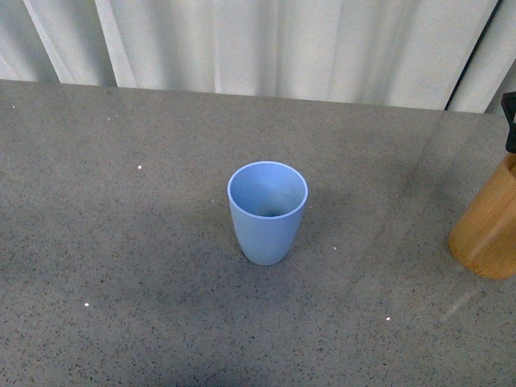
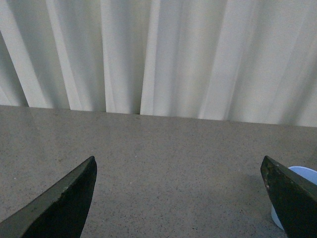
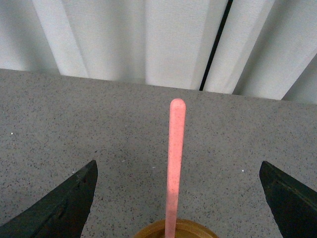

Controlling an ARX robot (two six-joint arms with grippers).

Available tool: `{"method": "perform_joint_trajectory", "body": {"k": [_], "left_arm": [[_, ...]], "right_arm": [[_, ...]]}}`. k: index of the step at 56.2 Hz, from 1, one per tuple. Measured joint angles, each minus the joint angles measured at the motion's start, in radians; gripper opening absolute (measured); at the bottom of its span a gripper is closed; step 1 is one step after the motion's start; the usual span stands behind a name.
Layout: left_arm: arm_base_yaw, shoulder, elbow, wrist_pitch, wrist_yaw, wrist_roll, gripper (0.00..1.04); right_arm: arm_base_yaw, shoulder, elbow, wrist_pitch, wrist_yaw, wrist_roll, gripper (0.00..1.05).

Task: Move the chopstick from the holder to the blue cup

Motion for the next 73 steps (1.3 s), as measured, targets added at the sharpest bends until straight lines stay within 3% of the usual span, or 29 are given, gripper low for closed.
{"method": "perform_joint_trajectory", "body": {"k": [39,49,67,73], "left_arm": [[0.0,0.0,0.0,0.0,0.0,0.0,0.98],[0.0,0.0,0.0,0.0,0.0,0.0,0.98],[0.0,0.0,0.0,0.0,0.0,0.0,0.98],[0.0,0.0,0.0,0.0,0.0,0.0,0.98]], "right_arm": [[0.029,0.139,0.088,0.037,0.03,0.02,0.94],[0.032,0.146,0.092,0.049,0.03,0.034,0.55],[0.013,0.155,0.085,0.071,0.021,0.045,0.07],[0.009,0.153,0.078,0.077,0.014,0.045,0.02]]}}
